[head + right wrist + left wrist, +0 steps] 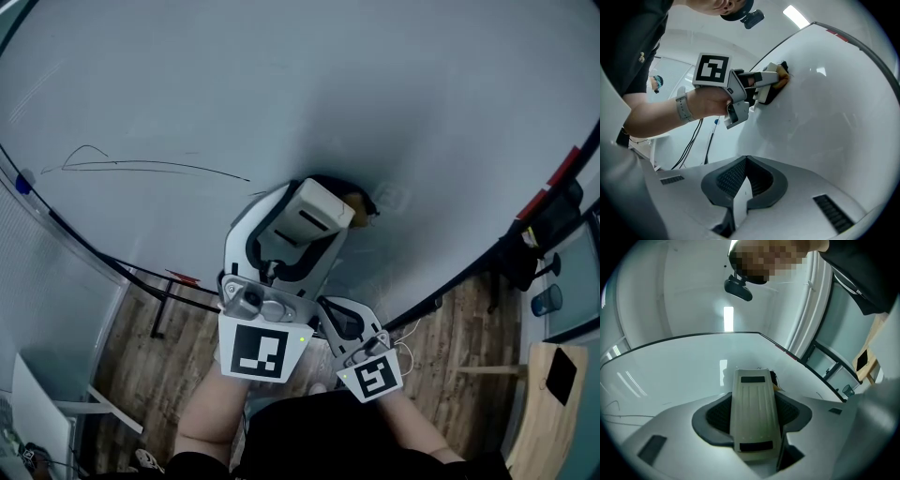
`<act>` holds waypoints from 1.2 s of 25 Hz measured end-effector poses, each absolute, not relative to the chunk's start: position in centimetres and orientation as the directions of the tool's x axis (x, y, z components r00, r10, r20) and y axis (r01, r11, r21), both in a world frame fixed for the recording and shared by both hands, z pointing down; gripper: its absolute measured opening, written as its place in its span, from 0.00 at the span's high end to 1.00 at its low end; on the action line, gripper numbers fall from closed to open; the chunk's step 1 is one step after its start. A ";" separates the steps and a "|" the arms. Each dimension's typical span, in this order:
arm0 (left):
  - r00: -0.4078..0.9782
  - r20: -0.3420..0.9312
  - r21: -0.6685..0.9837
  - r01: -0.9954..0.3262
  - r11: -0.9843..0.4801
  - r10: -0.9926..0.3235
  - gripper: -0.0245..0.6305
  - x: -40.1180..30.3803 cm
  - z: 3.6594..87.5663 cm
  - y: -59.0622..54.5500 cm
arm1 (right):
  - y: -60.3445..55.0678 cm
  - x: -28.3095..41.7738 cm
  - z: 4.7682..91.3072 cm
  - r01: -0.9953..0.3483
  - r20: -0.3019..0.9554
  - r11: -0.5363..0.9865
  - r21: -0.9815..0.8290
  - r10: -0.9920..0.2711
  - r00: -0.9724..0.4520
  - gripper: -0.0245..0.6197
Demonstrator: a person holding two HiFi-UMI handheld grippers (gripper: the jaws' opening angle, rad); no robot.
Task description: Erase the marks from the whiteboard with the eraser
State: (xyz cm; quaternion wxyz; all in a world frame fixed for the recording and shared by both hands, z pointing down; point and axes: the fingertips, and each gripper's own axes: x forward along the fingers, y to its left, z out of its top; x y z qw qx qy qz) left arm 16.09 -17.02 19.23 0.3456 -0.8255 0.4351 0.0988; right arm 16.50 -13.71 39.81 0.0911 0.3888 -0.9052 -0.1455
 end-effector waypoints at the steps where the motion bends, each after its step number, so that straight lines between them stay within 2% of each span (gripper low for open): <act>1: 0.603 -0.465 -0.493 -0.785 -0.376 -0.648 0.56 15.5 19.3 -17.2 | -13.9 15.9 39.9 -0.674 0.061 0.657 0.337 -0.729 -0.681 0.92; 4: 0.611 -0.467 -0.520 -0.774 -0.361 -0.639 0.56 13.6 19.3 -17.7 | -14.5 13.7 40.0 -0.671 0.071 0.662 0.334 -0.728 -0.682 0.92; 9: 0.617 -0.474 -0.544 -0.766 -0.343 -0.628 0.56 14.4 17.3 -16.1 | -13.6 14.0 38.2 -0.670 0.057 0.658 0.344 -0.727 -0.685 0.92; 15: 0.600 -0.488 -0.524 -0.782 -0.337 -0.634 0.56 2.0 18.1 -20.6 | -17.8 2.1 39.3 -0.661 0.082 0.666 0.346 -0.723 -0.686 0.92; 30: 0.553 -0.527 -0.469 -0.822 -0.322 -0.645 0.56 -15.4 18.1 -25.0 | -21.9 -14.2 40.3 -0.631 0.099 0.684 0.366 -0.703 -0.705 0.92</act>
